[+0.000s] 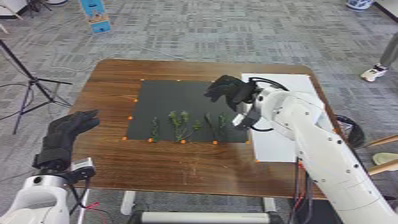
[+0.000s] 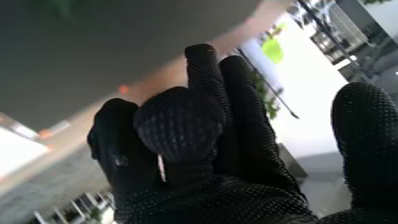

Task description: Arrange flowers

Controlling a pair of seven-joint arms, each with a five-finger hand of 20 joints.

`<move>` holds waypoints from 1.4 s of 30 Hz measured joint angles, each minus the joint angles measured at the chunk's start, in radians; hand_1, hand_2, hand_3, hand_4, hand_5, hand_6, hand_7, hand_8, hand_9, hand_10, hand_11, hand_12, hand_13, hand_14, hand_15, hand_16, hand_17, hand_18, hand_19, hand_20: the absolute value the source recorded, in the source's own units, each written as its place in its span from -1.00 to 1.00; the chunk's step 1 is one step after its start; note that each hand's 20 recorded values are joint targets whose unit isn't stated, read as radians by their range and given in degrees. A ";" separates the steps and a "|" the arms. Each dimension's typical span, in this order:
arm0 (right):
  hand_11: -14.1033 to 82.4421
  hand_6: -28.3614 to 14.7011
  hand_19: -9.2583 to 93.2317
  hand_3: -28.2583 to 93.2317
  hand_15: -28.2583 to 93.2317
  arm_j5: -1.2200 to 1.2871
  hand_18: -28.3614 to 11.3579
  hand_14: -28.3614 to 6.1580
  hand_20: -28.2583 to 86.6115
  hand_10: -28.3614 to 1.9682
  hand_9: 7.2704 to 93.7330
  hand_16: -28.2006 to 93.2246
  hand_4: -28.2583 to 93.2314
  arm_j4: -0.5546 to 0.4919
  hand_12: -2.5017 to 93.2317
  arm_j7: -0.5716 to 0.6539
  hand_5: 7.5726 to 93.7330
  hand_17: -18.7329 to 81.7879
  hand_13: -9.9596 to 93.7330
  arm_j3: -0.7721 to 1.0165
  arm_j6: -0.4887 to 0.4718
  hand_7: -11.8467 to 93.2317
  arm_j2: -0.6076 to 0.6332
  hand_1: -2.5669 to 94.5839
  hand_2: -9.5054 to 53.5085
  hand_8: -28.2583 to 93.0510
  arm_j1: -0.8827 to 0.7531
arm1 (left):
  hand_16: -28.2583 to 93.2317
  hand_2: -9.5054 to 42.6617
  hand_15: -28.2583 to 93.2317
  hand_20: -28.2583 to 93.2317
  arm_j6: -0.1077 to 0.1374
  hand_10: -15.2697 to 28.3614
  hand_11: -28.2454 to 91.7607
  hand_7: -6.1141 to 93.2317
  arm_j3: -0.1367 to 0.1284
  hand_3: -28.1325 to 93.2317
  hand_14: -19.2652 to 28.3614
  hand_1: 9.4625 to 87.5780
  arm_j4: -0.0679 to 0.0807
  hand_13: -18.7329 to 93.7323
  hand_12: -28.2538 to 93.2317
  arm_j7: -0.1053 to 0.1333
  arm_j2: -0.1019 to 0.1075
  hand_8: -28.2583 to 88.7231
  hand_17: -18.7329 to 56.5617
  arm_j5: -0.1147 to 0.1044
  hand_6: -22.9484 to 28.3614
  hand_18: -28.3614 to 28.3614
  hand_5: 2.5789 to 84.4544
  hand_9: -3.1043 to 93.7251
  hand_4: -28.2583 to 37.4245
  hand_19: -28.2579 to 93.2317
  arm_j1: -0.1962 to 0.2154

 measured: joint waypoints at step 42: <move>0.01 0.30 1.00 0.50 0.59 -0.854 -0.77 0.21 0.66 0.16 0.80 0.12 -0.85 0.055 -0.35 -0.210 0.51 0.38 0.81 0.003 0.556 -0.24 0.458 -0.43 -1.00 -0.64 -0.210 | -0.55 0.03 -0.26 -0.28 0.018 0.32 -0.13 -0.54 -0.093 0.58 0.46 -0.68 -0.011 0.11 -0.29 0.030 -0.016 -0.65 -0.29 -0.004 0.03 0.34 0.21 0.17 -1.00 -0.37 0.052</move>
